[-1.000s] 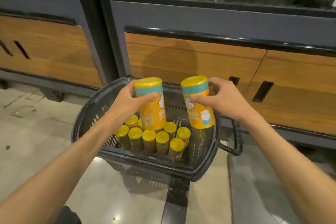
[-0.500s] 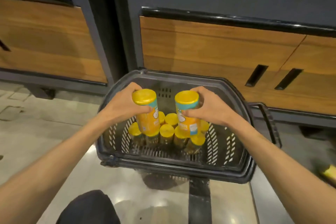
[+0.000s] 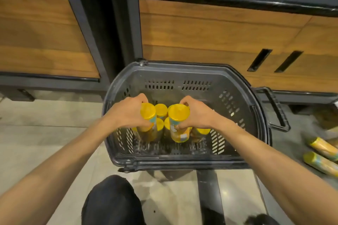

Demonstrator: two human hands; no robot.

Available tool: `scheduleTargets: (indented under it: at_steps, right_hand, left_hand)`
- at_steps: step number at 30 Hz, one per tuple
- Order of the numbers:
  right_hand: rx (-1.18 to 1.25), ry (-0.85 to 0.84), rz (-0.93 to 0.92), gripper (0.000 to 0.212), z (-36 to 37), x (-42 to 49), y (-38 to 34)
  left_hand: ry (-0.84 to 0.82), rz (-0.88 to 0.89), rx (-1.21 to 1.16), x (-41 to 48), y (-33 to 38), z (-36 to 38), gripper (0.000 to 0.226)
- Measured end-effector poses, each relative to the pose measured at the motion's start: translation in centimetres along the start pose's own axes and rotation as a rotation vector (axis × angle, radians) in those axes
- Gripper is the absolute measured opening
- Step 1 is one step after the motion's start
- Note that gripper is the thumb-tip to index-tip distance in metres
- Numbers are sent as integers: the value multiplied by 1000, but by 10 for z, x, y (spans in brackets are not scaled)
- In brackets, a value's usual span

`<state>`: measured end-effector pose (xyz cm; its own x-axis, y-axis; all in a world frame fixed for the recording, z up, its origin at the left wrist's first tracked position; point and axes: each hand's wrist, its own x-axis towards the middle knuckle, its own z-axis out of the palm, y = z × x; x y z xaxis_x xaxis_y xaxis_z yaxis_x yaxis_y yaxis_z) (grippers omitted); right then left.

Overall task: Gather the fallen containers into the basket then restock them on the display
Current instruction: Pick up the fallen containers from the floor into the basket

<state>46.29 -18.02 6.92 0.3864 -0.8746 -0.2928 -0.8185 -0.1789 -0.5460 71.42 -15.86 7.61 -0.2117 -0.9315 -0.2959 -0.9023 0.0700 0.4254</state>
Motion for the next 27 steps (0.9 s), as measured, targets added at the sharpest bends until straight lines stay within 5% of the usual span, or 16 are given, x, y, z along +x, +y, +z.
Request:
scheduleTargets:
  at_steps: [8, 16, 27]
  right_hand:
    - [-166, -145, -106, 86, 42, 38, 24]
    - [-284, -273, -229, 86, 81, 61, 36]
    - [-412, -280, -367, 79, 110, 71, 54]
  left_hand:
    - [-118, 47, 177, 29, -12, 36, 57]
    - [-262, -63, 422, 38, -22, 68, 77]
    - [-382, -188, 414, 62, -28, 102, 79]
